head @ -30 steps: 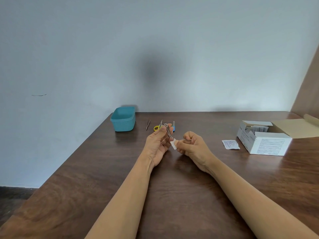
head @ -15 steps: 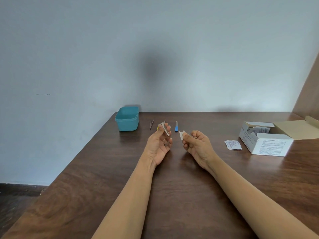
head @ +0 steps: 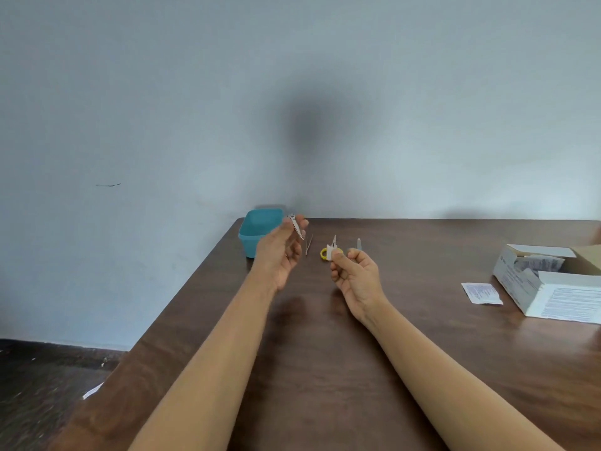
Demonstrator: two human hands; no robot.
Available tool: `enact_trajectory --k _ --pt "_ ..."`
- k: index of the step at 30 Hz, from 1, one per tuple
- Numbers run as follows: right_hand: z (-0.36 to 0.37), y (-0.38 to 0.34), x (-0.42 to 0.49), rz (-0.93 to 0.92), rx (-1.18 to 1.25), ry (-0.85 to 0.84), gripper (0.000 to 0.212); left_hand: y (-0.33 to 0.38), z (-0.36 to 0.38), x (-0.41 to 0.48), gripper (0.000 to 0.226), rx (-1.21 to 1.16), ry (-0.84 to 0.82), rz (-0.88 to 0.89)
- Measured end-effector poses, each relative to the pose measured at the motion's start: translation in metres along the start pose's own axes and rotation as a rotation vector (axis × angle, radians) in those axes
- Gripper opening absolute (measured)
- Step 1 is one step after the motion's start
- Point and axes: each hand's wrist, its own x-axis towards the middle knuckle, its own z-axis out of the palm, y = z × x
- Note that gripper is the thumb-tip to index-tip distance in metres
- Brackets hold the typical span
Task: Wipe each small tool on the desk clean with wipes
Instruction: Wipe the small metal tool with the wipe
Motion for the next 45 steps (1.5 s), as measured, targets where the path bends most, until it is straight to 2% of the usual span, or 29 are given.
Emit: enact_trajectory --k 4,10,12,15,19,27,37,45 --pt "0.0 0.005 0.005 -0.006 -0.084 -0.055 0.029 0.037 -0.015 0.037 0.019 0.338 0.098 0.122" --pt "-0.003 0.003 0.02 0.004 -0.04 -0.048 0.025 0.064 -0.025 0.09 0.023 1.039 0.25 0.294" --pt "-0.005 0.002 0.025 0.014 0.006 -0.035 0.025 0.064 -0.022 0.105 0.018 1.235 0.311 0.281" --pt "-0.007 0.002 0.028 0.027 0.042 -0.025 0.024 0.058 -0.017 0.121 0.009 1.43 0.349 0.163" --pt "-0.007 0.003 0.03 0.036 0.024 -0.045 0.021 0.046 -0.017 0.14 0.028 1.501 0.357 0.059" --pt "-0.009 0.006 0.033 0.028 -0.004 -0.075 0.021 0.029 -0.023 0.151 0.03 1.647 0.362 0.019" --pt "-0.009 0.006 0.033 0.017 -0.018 -0.104 0.021 0.025 -0.025 0.151 0.03 1.715 0.364 0.101" --pt "-0.006 0.006 0.035 0.037 0.052 -0.04 0.022 0.058 -0.009 0.14 0.028 1.628 0.449 0.326"
